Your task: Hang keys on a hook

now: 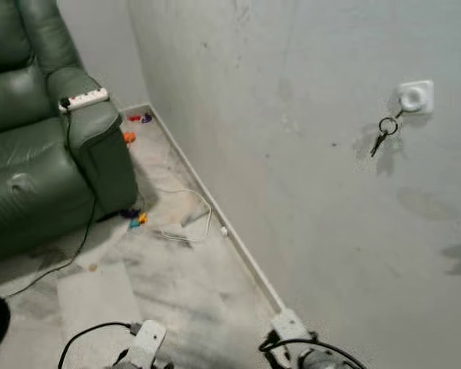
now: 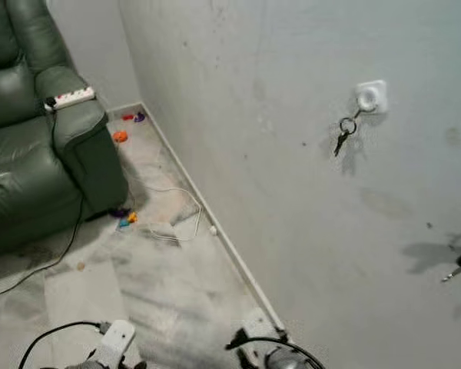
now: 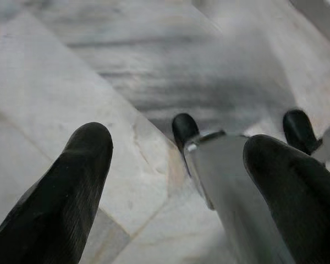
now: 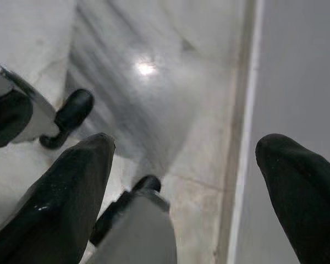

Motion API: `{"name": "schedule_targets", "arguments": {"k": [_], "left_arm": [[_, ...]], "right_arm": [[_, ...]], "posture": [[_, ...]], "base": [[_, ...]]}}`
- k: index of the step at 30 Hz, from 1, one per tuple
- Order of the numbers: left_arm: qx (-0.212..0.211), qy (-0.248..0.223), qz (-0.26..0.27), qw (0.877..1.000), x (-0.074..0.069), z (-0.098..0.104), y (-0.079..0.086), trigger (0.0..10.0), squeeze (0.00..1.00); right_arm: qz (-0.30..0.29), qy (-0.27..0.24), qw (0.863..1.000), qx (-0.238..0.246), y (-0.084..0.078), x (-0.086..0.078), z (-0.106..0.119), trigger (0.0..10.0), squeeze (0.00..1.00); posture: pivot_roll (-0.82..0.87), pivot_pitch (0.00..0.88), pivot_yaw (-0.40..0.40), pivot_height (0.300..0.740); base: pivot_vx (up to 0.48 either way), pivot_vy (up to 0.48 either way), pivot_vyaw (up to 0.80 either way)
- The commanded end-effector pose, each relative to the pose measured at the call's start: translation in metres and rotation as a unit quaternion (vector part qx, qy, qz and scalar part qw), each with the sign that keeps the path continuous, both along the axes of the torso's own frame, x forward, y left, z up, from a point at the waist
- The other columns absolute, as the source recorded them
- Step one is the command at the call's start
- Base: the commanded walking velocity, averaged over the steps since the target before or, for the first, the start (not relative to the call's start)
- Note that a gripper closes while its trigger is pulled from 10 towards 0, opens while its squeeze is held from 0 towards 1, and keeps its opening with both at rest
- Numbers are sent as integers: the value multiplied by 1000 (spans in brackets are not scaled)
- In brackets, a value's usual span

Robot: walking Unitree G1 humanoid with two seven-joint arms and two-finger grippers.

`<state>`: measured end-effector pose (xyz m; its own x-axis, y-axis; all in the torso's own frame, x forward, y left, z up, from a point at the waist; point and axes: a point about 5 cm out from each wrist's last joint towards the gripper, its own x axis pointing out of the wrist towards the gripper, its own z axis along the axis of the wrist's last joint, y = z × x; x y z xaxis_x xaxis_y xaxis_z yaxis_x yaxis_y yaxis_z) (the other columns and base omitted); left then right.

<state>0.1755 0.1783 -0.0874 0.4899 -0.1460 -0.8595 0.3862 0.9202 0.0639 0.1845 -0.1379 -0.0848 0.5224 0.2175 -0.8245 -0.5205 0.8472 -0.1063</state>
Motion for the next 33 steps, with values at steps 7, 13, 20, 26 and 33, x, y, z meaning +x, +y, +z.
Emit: {"name": "schedule_targets", "arguments": {"k": [7, 13, 20, 26, 33], "left_arm": [[11, 22, 5, 1000, -11, -5, 5, 10000, 0], [12, 23, 4, 1000, -12, -5, 6, 10000, 0], [11, 23, 5, 1000, -12, -5, 5, 10000, 0], [11, 24, 3, 1000, -12, -5, 5, 10000, 0], [13, 23, 0, 1000, -12, -5, 5, 10000, 0]], "right_arm": [[5, 13, 1000, -13, -5, -7, -4, 10000, 0], [5, 13, 1000, -15, -6, -8, -4, 10000, 0], [10, 14, 1000, -14, -5, -9, -4, 10000, 0], [2, 13, 1000, -9, -5, -8, -4, 10000, 0], [8, 14, 1000, -14, -5, -8, -4, 10000, 0]], "posture": [[-25, 67, -12, 740], [-25, 67, -11, 740], [-25, 68, -10, 740], [-24, 67, -12, 740], [-24, 65, -11, 740]], "base": [[0, 0, 800], [0, 0, 800], [0, 0, 800], [0, 0, 133], [0, 0, 0]]}}
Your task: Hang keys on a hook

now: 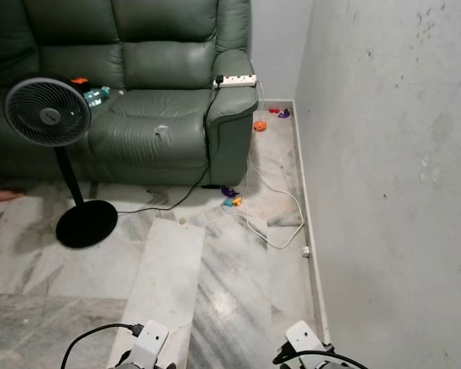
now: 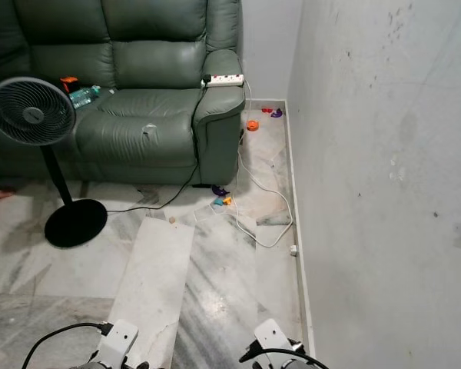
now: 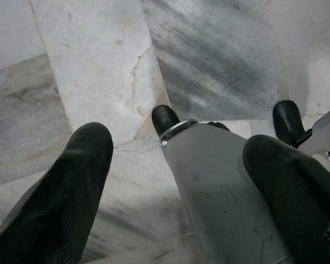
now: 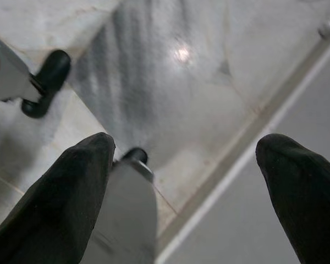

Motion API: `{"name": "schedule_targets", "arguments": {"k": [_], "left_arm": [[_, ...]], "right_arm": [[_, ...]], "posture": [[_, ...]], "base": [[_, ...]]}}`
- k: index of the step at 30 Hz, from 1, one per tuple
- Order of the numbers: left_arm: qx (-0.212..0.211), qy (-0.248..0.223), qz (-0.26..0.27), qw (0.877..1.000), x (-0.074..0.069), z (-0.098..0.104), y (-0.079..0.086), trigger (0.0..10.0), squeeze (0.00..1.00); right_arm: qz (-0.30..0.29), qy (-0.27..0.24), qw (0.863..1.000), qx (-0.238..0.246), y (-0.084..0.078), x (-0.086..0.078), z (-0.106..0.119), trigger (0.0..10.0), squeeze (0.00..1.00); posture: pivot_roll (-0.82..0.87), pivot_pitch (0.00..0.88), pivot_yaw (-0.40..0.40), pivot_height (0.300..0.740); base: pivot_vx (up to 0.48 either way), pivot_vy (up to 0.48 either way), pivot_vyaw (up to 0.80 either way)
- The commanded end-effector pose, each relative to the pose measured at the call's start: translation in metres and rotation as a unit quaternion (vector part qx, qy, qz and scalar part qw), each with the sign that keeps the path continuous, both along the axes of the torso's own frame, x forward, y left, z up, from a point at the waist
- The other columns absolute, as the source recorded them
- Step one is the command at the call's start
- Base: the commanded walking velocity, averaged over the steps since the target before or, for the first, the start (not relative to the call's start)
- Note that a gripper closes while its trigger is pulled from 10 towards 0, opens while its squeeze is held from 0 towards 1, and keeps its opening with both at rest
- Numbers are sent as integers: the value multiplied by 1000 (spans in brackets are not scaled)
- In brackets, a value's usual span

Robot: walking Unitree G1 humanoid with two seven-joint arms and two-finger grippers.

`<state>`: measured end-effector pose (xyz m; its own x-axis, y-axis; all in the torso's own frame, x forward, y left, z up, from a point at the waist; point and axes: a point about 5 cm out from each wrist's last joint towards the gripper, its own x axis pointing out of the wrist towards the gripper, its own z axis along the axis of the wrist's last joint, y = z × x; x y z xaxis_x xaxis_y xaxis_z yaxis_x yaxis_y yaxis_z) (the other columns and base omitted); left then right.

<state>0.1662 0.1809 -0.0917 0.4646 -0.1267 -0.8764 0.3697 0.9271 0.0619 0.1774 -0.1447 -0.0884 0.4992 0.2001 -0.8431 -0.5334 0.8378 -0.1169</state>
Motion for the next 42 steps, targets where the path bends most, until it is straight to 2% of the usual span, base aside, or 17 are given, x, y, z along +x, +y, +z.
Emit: {"name": "schedule_targets", "arguments": {"k": [1, 14, 29, 37, 42], "left_arm": [[7, 7, -10, 1000, -2, -1, 3, 10000, 0], [3, 10, -20, 1000, -3, -1, 2, 10000, 0], [-2, 12, -15, 1000, -5, -2, 2, 10000, 0], [-8, 12, -6, 1000, -6, -2, 1, 10000, 0], [-7, 13, -3, 1000, -7, -2, 2, 10000, 0]], "right_arm": [[3, 2, 1000, 0, 2, -1, 0, 10000, 0], [6, 8, 1000, -7, -1, -5, -3, 10000, 0], [11, 12, 1000, -11, -2, -8, -4, 10000, 0], [14, 13, 1000, -12, -2, -9, -4, 10000, 0], [16, 12, 1000, -12, -1, -9, -4, 10000, 0]], "posture": [[-24, 64, -11, 740], [-27, 60, -11, 740], [-29, 68, -13, 740], [-29, 71, -12, 740], [-29, 72, -12, 740]], "base": [[0, 0, 0], [0, 0, 0], [0, -370, 0], [0, 0, 0], [0, 480, 0]]}}
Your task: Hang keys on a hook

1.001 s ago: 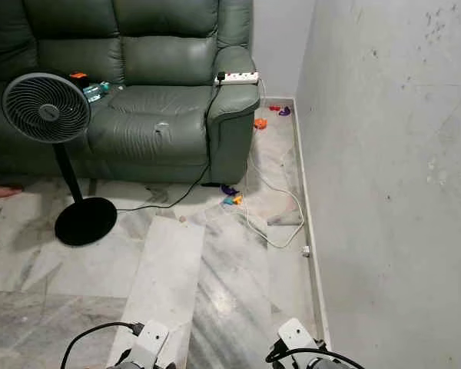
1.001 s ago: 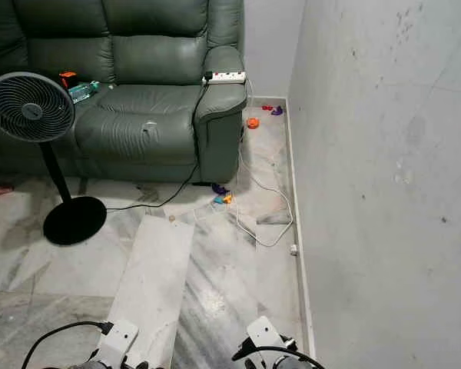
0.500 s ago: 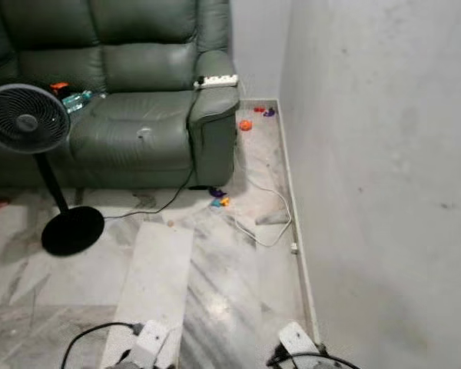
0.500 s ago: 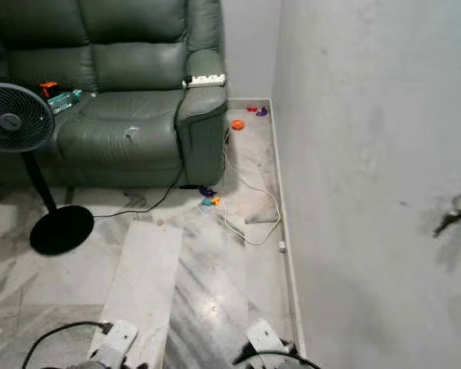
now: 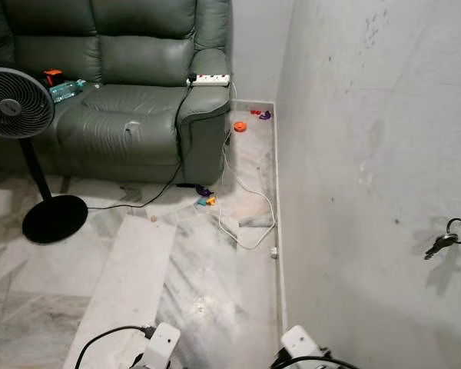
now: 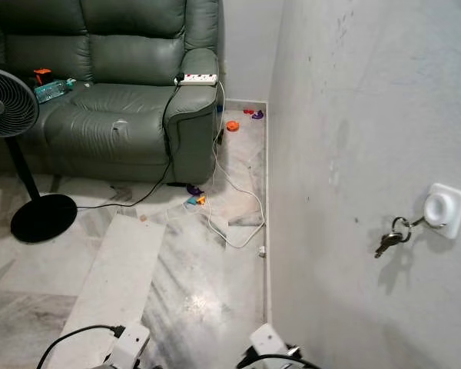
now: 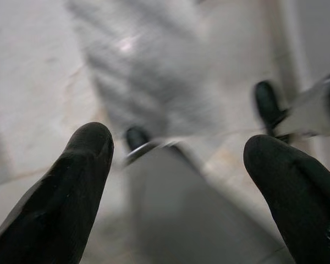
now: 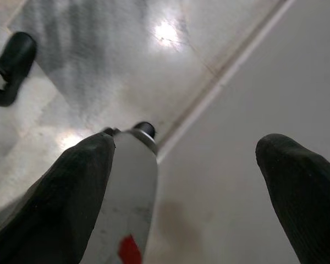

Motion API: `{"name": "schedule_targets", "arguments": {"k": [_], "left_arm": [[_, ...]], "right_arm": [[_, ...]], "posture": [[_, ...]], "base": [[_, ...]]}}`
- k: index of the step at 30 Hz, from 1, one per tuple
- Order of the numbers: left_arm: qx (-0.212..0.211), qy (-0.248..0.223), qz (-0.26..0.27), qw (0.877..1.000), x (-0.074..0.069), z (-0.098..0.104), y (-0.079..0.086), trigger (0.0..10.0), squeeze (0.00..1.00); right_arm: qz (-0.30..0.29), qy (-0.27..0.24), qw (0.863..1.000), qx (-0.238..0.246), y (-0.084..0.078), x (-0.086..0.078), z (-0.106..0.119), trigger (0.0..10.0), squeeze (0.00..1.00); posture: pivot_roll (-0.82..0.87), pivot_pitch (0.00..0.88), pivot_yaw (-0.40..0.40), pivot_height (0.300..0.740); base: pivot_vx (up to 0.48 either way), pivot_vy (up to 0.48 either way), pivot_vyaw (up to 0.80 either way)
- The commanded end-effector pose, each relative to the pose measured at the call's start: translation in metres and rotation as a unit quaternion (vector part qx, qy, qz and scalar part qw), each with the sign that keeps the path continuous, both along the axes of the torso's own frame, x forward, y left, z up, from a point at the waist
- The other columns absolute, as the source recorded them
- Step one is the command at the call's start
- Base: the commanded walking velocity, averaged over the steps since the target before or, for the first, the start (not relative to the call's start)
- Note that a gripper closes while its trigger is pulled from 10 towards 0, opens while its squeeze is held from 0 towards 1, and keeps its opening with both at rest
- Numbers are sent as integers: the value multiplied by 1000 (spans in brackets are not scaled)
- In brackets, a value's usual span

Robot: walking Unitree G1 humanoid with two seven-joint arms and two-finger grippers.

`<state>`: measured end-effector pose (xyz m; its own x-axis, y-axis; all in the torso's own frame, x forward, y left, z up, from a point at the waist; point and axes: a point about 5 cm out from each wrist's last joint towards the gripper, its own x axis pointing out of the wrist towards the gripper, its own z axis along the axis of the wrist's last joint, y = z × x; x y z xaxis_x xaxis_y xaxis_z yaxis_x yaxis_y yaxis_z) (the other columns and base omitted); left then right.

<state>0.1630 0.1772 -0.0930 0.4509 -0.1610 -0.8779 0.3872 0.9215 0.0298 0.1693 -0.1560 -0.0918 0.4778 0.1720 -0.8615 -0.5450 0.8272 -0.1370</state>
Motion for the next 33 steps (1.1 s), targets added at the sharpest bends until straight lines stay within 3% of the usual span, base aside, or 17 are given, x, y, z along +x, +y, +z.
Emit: {"name": "schedule_targets", "arguments": {"k": [1, 33], "left_arm": [[7, 6, 5, 1000, -4, -1, 5, 10000, 0], [12, 6, 2, 1000, -4, -1, 6, 10000, 0]], "right_arm": [[11, 1, 1000, 7, 10, -1, -1, 10000, 0], [16, 1, 1000, 6, 12, -1, -1, 10000, 0]], "posture": [[-29, 72, -12, 740], [-28, 70, -9, 740]], "base": [[0, 480, 0], [0, 480, 0]]}}
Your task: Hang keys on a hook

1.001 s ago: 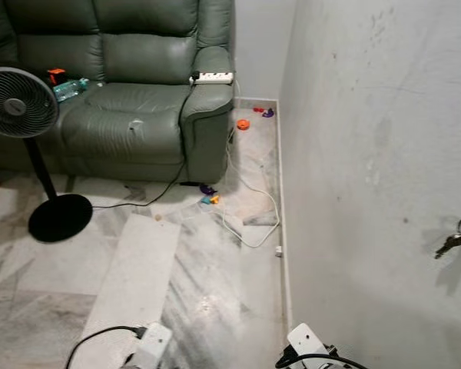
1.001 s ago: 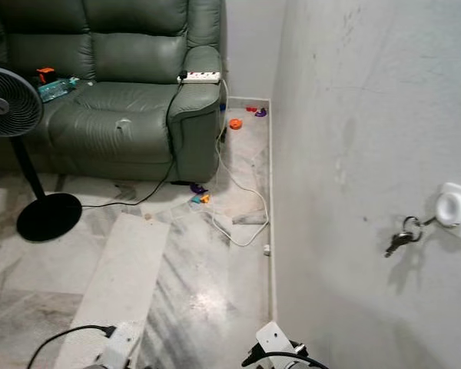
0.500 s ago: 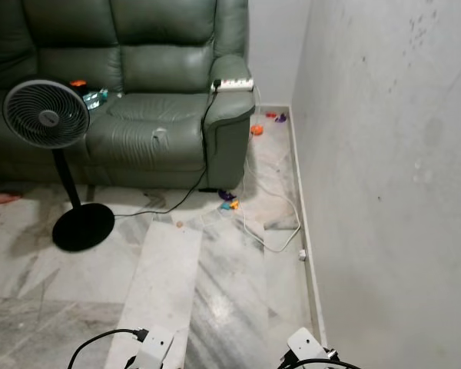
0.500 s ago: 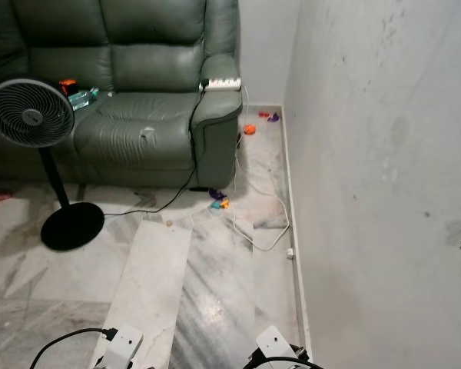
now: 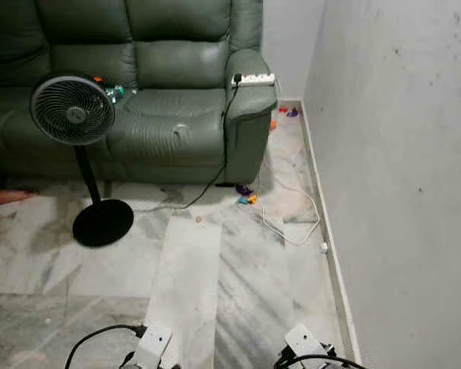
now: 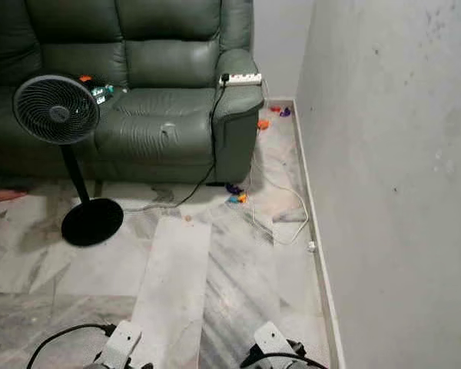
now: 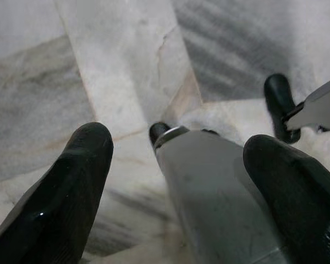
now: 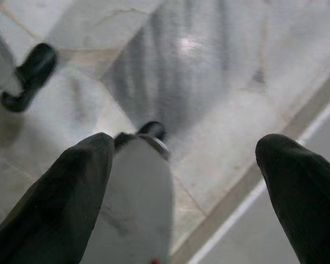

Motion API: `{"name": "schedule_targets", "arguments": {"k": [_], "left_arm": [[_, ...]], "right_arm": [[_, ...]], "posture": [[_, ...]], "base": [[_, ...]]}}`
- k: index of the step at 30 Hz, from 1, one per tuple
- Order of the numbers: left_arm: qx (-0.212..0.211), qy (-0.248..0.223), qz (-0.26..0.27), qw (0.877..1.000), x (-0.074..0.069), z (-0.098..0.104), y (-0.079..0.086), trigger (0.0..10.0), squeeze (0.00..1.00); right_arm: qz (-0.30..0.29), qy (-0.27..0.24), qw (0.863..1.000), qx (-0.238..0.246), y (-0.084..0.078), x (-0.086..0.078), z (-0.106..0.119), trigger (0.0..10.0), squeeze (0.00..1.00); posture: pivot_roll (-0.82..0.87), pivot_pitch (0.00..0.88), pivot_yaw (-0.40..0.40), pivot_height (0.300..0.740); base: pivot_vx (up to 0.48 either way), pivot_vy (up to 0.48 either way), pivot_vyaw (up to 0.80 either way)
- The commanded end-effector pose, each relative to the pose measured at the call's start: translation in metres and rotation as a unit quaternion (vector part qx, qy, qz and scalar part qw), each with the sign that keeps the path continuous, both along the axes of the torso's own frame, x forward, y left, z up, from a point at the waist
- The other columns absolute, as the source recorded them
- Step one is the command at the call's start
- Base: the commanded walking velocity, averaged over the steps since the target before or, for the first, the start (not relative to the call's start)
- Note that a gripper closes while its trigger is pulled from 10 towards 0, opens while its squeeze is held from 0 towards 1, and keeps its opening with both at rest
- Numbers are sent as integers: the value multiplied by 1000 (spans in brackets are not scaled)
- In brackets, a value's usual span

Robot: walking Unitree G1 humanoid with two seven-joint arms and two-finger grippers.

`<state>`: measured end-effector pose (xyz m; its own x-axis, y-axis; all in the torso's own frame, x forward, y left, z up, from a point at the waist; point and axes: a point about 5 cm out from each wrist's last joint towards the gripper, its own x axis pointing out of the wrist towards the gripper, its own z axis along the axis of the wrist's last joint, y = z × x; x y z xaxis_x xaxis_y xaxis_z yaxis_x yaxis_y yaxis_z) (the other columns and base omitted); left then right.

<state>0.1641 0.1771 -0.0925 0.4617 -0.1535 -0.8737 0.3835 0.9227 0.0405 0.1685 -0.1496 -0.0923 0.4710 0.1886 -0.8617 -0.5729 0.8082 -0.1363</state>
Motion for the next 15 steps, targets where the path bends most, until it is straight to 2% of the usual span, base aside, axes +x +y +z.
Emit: {"name": "schedule_targets", "arguments": {"k": [1, 15], "left_arm": [[9, 11, 0, 1000, -5, -2, 7, 10000, 0], [11, 11, -2, 1000, -4, -1, 7, 10000, 0]], "right_arm": [[-1, 0, 1000, 5, 5, 0, 0, 10000, 0], [-1, 2, 1000, 4, 5, 0, 0, 10000, 0]], "posture": [[-28, 70, -9, 740], [-28, 67, -8, 740]], "base": [[0, 480, 0], [0, 480, 0]]}}
